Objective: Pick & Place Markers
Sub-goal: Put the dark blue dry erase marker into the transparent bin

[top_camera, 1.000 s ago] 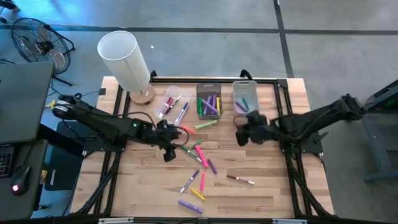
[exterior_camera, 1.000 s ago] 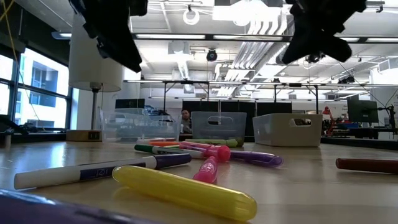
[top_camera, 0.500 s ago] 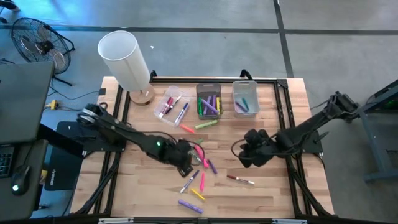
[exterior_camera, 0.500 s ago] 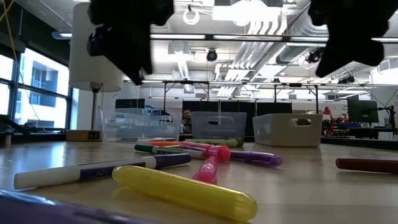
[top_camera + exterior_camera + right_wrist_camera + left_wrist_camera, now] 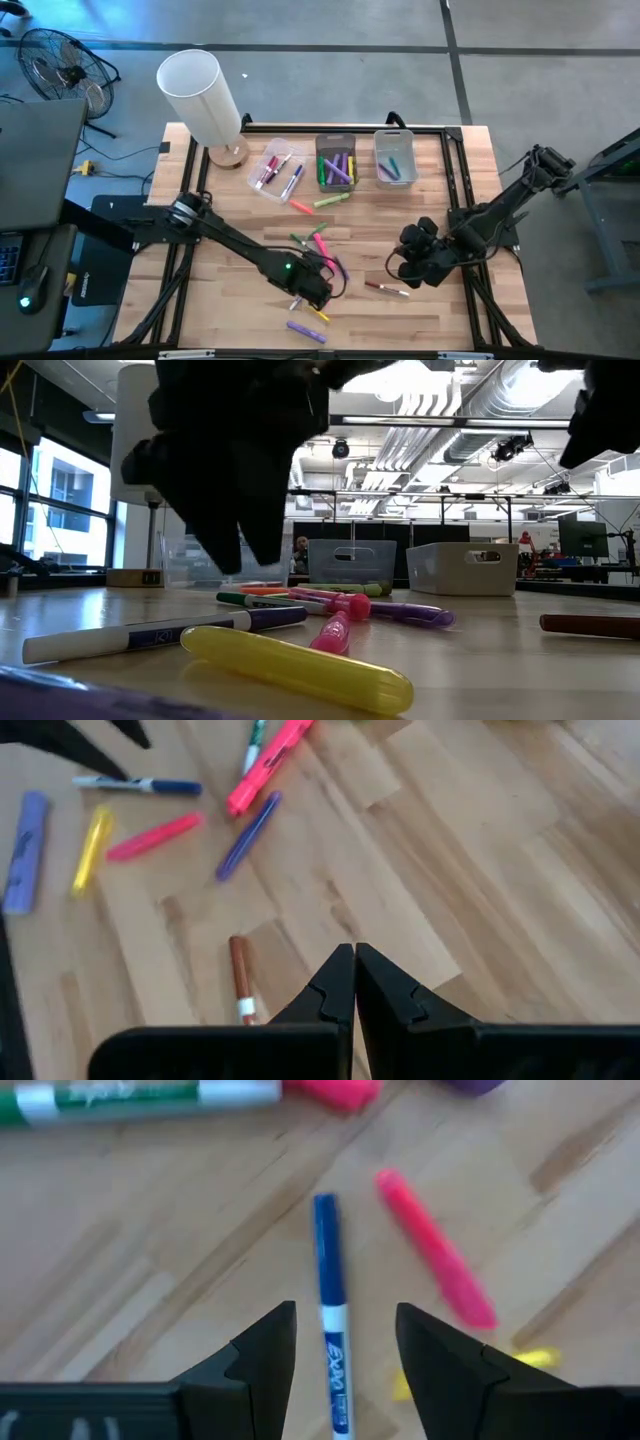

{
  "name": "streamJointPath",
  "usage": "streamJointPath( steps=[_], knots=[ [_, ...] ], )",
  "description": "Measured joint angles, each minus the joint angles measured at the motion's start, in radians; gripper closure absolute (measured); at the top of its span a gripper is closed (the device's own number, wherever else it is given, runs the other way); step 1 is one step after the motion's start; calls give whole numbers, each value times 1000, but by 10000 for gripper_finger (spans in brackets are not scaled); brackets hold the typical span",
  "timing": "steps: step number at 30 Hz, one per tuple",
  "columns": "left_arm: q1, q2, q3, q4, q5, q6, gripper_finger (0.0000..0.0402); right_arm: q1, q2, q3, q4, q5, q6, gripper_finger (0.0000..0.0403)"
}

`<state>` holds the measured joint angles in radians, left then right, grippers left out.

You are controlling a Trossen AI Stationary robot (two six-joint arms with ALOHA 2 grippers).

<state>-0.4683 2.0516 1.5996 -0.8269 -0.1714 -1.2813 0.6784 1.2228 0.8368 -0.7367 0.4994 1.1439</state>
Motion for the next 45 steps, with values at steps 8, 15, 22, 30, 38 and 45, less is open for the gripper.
streamJointPath(
  steps=[8,15,22,30,38,45],
  knots=[
    [3,87,10,-19,37,-60,231,78,0,0,13,3,15,402],
    [3,107,15,-28,66,-60,239,135,0,0,17,44,66,402],
    [20,110,14,-86,55,-100,361,154,0,0,19,51,82,402],
    [56,81,6,-111,132,-25,370,154,0,0,19,83,79,402],
    [134,-93,4,-273,57,149,378,153,0,0,16,162,79,402],
    [335,-258,10,-374,-20,402,378,123,0,0,3,224,79,401]
  ],
)
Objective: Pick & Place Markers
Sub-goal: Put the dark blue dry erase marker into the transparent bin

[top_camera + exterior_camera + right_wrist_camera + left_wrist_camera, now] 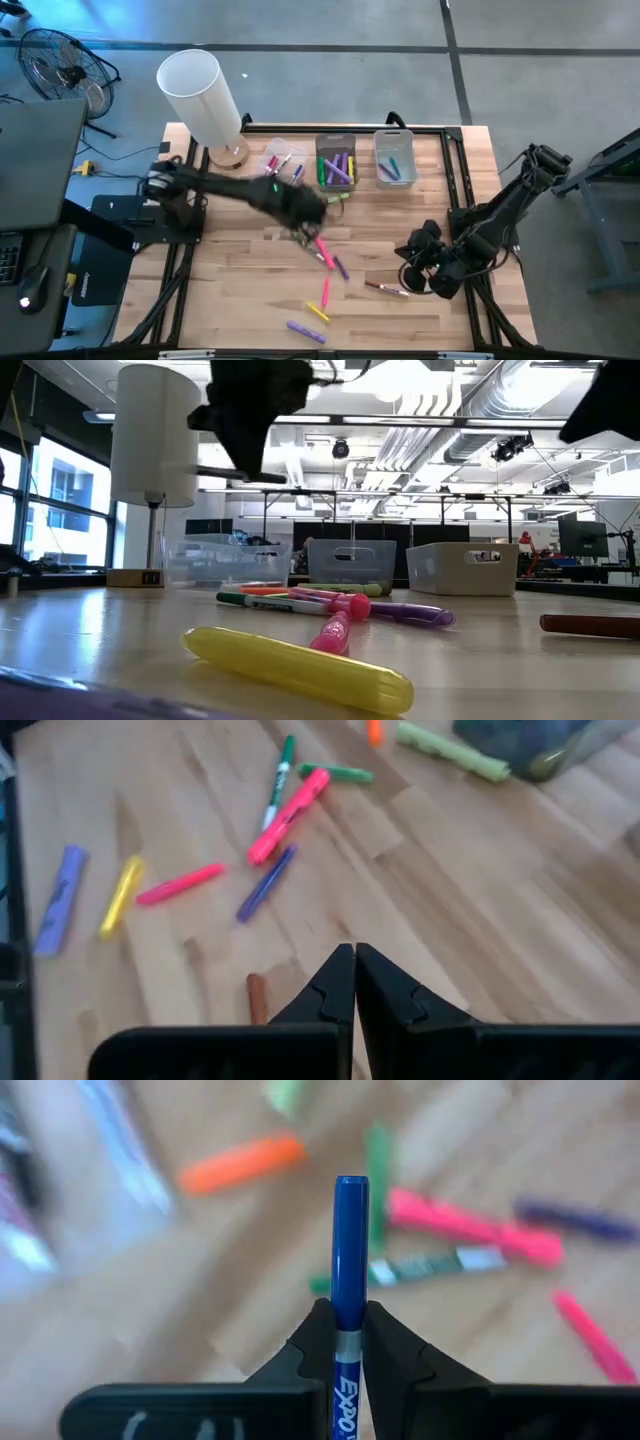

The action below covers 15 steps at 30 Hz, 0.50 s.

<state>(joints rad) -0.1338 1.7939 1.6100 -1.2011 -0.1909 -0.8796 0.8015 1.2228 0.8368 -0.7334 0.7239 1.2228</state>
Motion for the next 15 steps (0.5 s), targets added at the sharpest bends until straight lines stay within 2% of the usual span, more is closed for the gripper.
streamJointPath(
  steps=[4,8,11,15],
  knots=[
    [181,-67,-1,-17,-20,149,378,-55,-1,0,-19,1,0,402],
    [386,-97,-3,-14,18,302,378,-125,-2,0,-29,0,0,401],
    [521,-90,-3,-11,89,391,378,-179,-12,0,-39,0,0,402],
    [630,-22,-4,15,134,428,376,-239,-35,0,-62,0,9,401]
  ],
)
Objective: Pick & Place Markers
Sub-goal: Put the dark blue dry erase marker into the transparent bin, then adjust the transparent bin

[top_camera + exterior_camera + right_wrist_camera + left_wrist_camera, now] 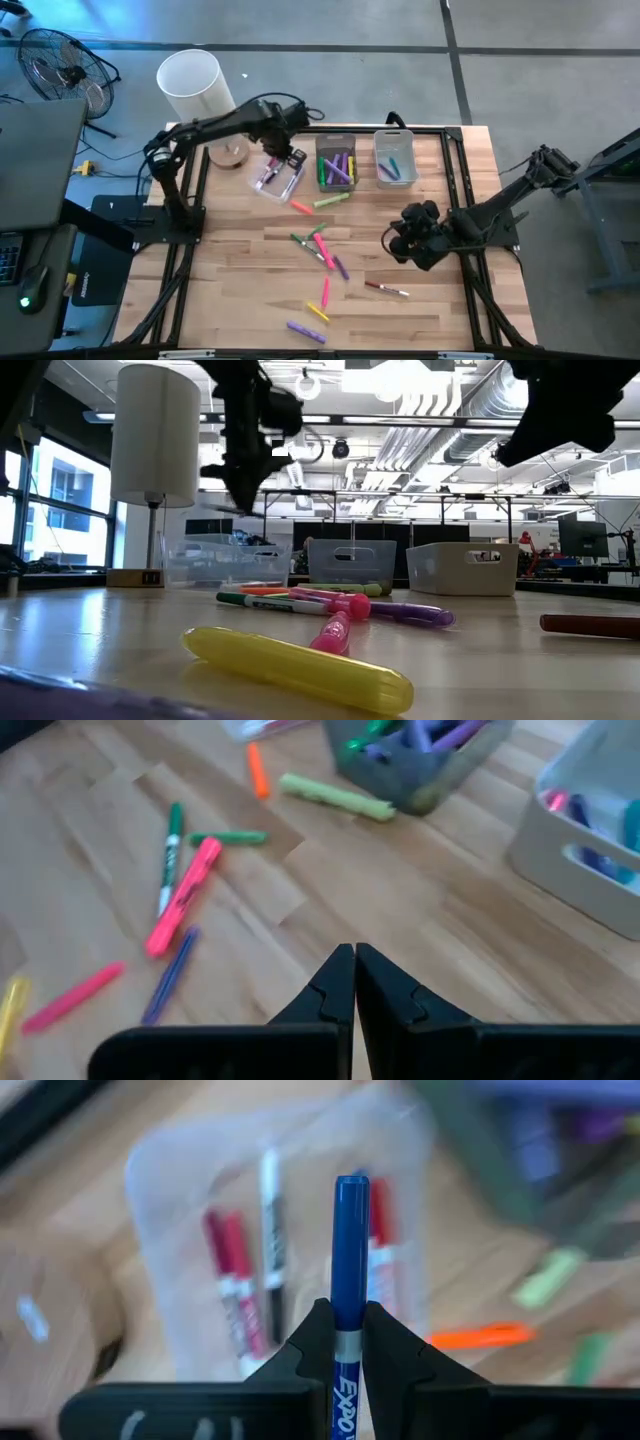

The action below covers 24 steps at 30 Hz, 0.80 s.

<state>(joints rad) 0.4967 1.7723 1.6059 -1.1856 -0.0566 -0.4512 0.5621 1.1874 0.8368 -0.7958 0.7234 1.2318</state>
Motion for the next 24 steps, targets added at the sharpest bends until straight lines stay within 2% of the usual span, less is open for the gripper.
streamJointPath(
  steps=[6,9,15,21,24],
  knots=[
    [42,103,-2,-38,11,24,308,-74,-17,0,-22,-1,17,402],
    [34,147,4,2,24,47,286,-104,-17,0,-16,-3,18,401],
    [34,181,2,78,26,106,277,-151,-17,0,-7,-5,18,401],
    [34,193,3,207,-9,105,276,-184,-17,0,4,-5,18,402],
    [41,207,2,245,14,90,276,-198,-17,0,12,-5,18,401]
  ],
)
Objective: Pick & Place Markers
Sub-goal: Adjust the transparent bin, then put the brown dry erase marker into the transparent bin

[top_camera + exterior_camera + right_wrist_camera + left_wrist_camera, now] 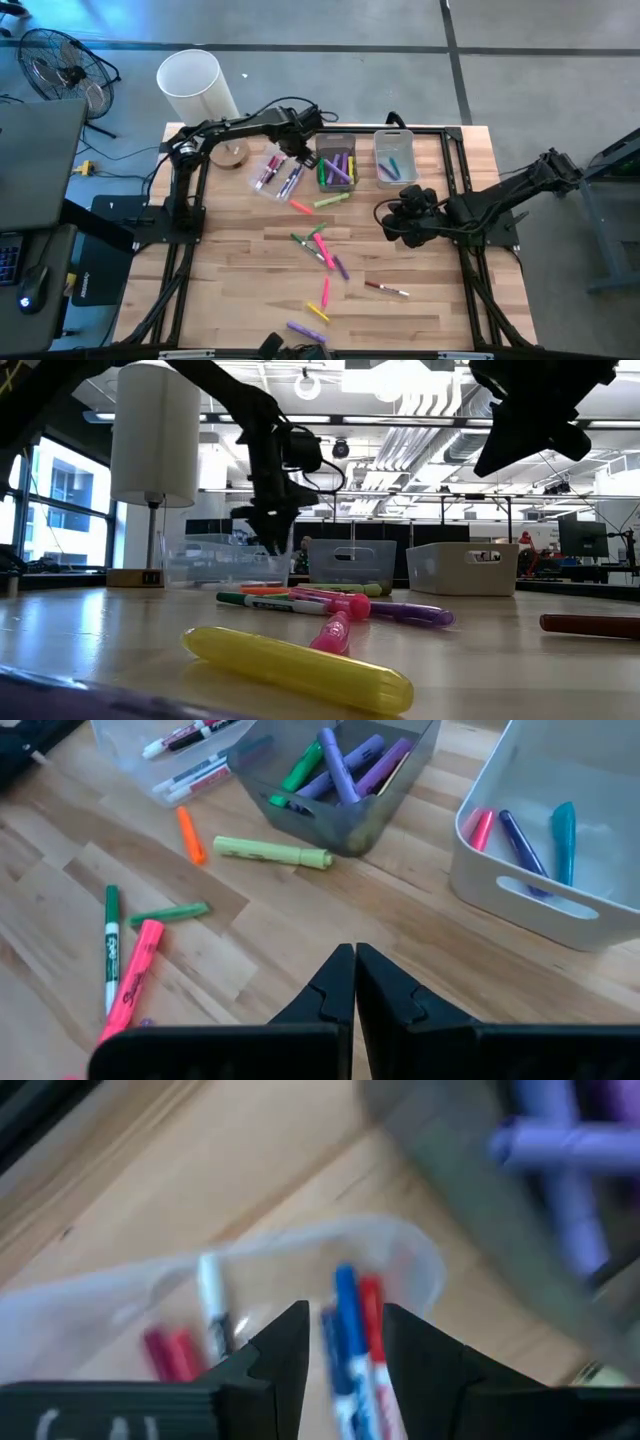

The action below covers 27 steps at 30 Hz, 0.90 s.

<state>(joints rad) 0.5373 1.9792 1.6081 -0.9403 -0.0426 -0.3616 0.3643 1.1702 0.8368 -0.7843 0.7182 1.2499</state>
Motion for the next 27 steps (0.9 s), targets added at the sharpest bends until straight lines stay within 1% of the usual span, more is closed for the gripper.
streamJointPath(
  steps=[2,5,8,13,15,16,19,21,23,25,27],
  knots=[
    [0,18,2,50,20,-9,276,-6,0,0,6,-1,1,402],
    [9,43,0,86,11,-28,275,-14,0,0,21,-8,2,402],
    [28,48,0,97,-46,-70,275,-18,0,0,30,-21,2,401],
    [81,48,0,108,-182,-130,275,-18,1,0,41,-24,7,401],
    [109,48,0,108,-208,-142,275,-18,1,0,50,-21,7,401],
    [123,48,0,108,-197,-141,275,-18,1,0,55,-20,7,401],
    [157,48,1,106,-88,-122,275,-18,1,0,59,-20,7,402],
    [168,47,2,103,-49,-109,275,-18,1,0,59,-18,7,401],
    [166,47,2,102,-52,-106,275,-23,1,0,60,-18,8,401],
    [162,49,2,99,-79,-97,275,-32,1,0,61,-21,8,402],
    [162,48,2,99,-78,-81,275,-40,1,0,61,-24,8,402]
  ],
)
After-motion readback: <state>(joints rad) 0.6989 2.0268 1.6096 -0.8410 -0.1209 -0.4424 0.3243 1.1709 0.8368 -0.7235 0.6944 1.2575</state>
